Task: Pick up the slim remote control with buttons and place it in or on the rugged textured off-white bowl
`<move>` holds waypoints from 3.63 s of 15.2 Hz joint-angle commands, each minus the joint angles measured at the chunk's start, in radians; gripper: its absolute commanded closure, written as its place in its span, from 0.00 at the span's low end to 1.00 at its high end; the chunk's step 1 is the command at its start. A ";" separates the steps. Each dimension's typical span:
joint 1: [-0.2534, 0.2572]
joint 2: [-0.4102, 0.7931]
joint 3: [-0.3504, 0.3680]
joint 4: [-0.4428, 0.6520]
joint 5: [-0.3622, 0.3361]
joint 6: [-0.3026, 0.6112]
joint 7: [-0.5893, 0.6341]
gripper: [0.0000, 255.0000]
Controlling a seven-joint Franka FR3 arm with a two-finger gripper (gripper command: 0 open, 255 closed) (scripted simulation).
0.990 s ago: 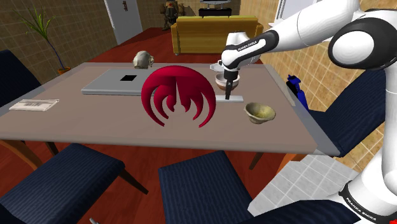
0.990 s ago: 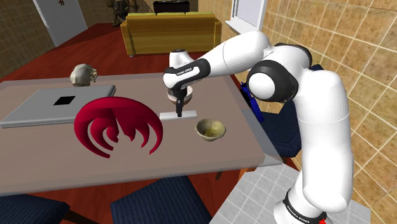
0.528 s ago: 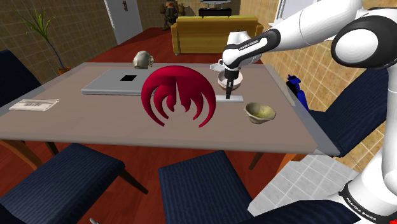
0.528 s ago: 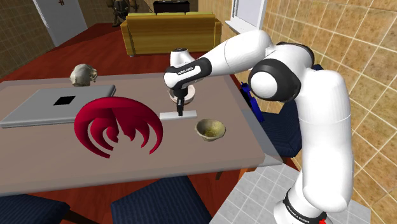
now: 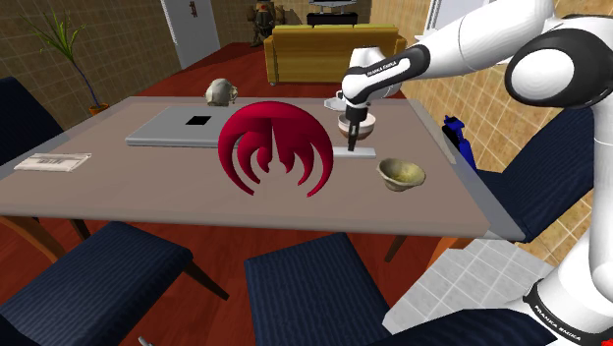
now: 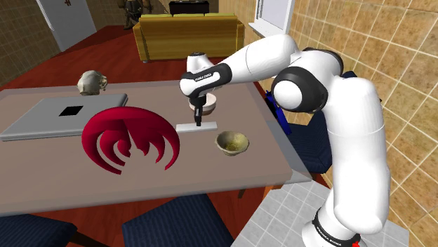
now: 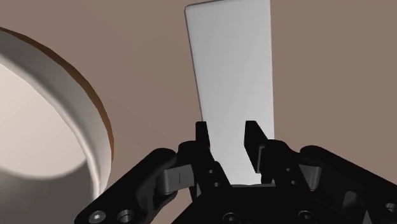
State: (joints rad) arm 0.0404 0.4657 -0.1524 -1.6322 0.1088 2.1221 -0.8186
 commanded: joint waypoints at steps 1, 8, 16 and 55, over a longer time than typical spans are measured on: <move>0.005 0.007 -0.001 -0.034 -0.006 0.004 0.008 1.00; 0.018 0.011 -0.001 0.044 -0.012 -0.069 0.043 0.00; 0.027 0.069 0.005 0.051 -0.006 -0.028 0.065 0.00; 0.027 -0.012 -0.004 0.205 -0.023 -0.262 0.079 1.00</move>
State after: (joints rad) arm 0.0672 0.4560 -0.1564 -1.4358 0.0861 1.8714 -0.7410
